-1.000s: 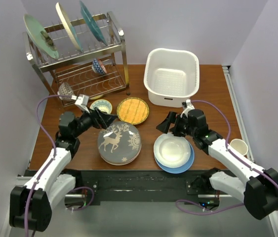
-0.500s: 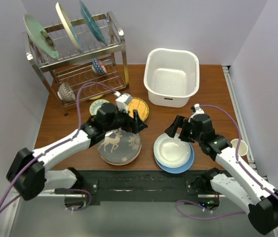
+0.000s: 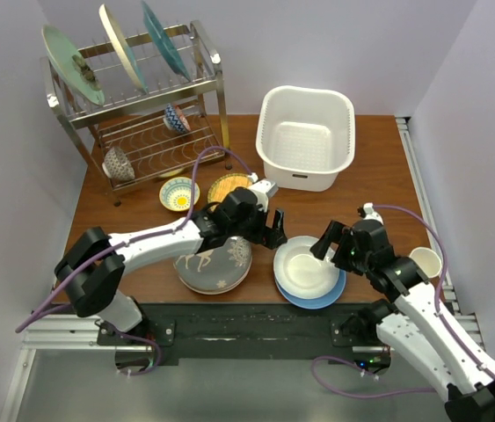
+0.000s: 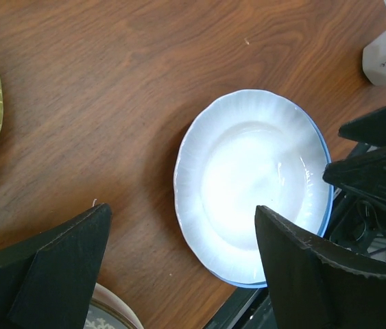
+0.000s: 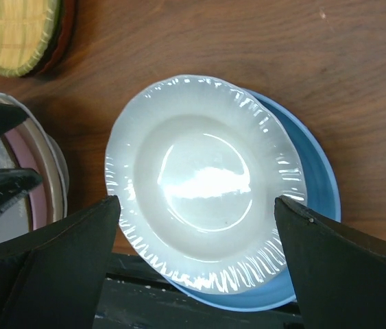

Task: Place the plates into the plastic bin on the countertop
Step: Pick up the plate at the center of the board.

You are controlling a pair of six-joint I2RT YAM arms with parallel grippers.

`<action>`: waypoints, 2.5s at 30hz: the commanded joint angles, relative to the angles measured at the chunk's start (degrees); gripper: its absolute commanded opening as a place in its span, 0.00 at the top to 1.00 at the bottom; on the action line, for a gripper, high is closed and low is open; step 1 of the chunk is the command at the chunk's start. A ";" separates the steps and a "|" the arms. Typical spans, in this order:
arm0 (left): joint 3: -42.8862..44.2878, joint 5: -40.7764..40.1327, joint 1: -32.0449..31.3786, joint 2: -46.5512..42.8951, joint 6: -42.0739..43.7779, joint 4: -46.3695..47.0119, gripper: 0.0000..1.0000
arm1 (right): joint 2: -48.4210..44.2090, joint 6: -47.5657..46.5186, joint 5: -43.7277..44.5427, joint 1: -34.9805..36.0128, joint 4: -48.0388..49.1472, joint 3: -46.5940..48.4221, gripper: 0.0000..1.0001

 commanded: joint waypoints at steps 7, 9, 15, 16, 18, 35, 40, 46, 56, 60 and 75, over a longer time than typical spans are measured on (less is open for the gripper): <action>2.83 -4.36 -0.88 -0.50 0.60 -1.96 0.08 | 0.12 1.59 -0.14 0.17 -1.47 -2.90 0.01; 2.40 -5.77 -0.96 -2.17 0.33 -2.74 0.08 | 0.64 0.36 -0.76 0.08 -0.07 -2.55 0.02; 1.60 -12.89 -0.53 -8.58 1.38 -7.48 0.05 | 4.41 -1.05 -4.63 1.30 6.08 -0.18 0.10; 1.43 -14.29 -0.26 -9.46 1.47 -8.11 0.05 | 5.21 -0.96 -4.72 1.66 7.05 0.87 0.10; 1.17 -15.18 0.35 -11.92 1.56 -9.95 0.05 | 7.32 -1.05 -5.15 2.97 9.94 1.93 0.10; -8.77 -23.27 11.95 -31.00 -5.02 -25.77 0.04 | 35.62 0.88 -8.93 18.09 29.29 14.94 0.21; -9.29 -28.45 13.36 -34.34 -10.29 -33.94 0.09 | 39.58 1.06 -10.16 19.06 31.14 16.79 0.27; -11.83 -26.44 17.05 -38.03 -12.41 -38.96 0.12 | 41.25 1.32 -11.39 19.42 33.16 16.53 0.32; -14.04 -21.43 18.90 -37.16 -15.05 -40.90 0.15 | 42.48 0.97 -13.59 19.59 34.22 17.14 0.36; -14.74 -19.93 18.90 -36.63 -14.79 -39.67 0.17 | 43.62 1.15 -14.56 19.68 35.01 17.23 0.43; -14.22 -17.12 19.07 -36.10 -13.03 -36.94 0.27 | 46.08 0.36 -20.35 20.21 39.04 18.11 0.88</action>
